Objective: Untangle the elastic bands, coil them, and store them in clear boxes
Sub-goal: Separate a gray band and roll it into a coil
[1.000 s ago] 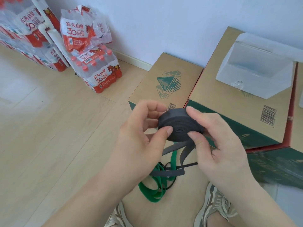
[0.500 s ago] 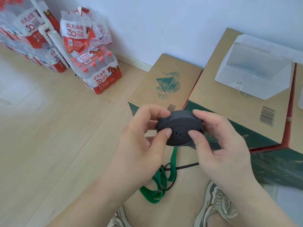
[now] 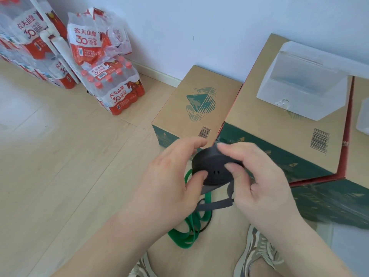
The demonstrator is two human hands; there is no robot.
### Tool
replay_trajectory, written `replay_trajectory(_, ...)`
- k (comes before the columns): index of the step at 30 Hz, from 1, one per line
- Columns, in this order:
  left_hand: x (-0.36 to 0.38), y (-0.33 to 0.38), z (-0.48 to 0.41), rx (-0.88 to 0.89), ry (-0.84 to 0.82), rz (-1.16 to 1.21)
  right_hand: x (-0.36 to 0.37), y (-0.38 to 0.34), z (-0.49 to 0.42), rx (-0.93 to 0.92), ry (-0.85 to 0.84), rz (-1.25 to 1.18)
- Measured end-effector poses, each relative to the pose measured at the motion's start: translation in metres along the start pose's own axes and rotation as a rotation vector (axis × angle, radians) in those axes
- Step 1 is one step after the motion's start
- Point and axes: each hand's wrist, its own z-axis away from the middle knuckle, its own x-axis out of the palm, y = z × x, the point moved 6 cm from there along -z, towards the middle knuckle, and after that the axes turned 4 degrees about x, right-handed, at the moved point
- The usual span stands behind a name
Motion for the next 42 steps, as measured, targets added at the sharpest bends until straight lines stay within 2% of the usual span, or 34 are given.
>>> replay_trajectory(2, 0.0, 0.004, -0.001, 0.047, -0.003, 0.022, 0.005, -0.003, 0.003, -0.01, -0.013, 0.04)
replay_trajectory(5, -0.001, 0.006, -0.003, 0.084, 0.008, 0.085, -0.001, -0.004, 0.006, 0.079, 0.104, -0.038)
replay_trajectory(8, -0.006, 0.003, -0.003, 0.033, 0.095, 0.234, -0.01, -0.002, 0.004, 0.139, 0.181, -0.146)
replay_trajectory(12, -0.005, 0.001, -0.003, -0.03, 0.164, 0.374, -0.011, 0.0, -0.001, 0.178, 0.151, -0.275)
replay_trajectory(15, -0.005, 0.005, -0.004, 0.063, 0.138, 0.194, -0.007, -0.001, -0.001, 0.126, 0.109, -0.216)
replay_trajectory(18, -0.002, 0.015, -0.003, 0.19, 0.08, -0.079, -0.006, 0.0, -0.001, -0.014, 0.073, 0.022)
replay_trajectory(21, 0.005, 0.016, -0.001, 0.193, 0.013, -0.131, -0.004, -0.004, 0.003, -0.09, 0.07, 0.109)
replay_trajectory(25, -0.003, 0.008, -0.003, 0.104, 0.096, 0.052, -0.016, -0.002, 0.004, 0.066, 0.169, -0.06)
replay_trajectory(29, -0.011, 0.005, -0.003, -0.078, 0.191, 0.319, -0.019, 0.0, 0.002, 0.229, 0.161, -0.376)
replay_trajectory(33, -0.009, 0.001, -0.002, -0.15, 0.2, 0.423, -0.018, -0.003, 0.001, 0.294, 0.153, -0.506)
replay_trajectory(36, -0.003, 0.0, -0.002, -0.134, 0.122, 0.313, -0.018, 0.002, -0.001, 0.32, 0.146, -0.456)
replay_trajectory(39, 0.0, 0.019, 0.0, 0.104, 0.022, -0.029, -0.012, 0.0, 0.0, 0.291, 0.087, -0.341)
replay_trajectory(42, 0.003, 0.023, 0.002, 0.152, -0.042, -0.141, -0.008, -0.006, 0.001, 0.281, 0.053, -0.308)
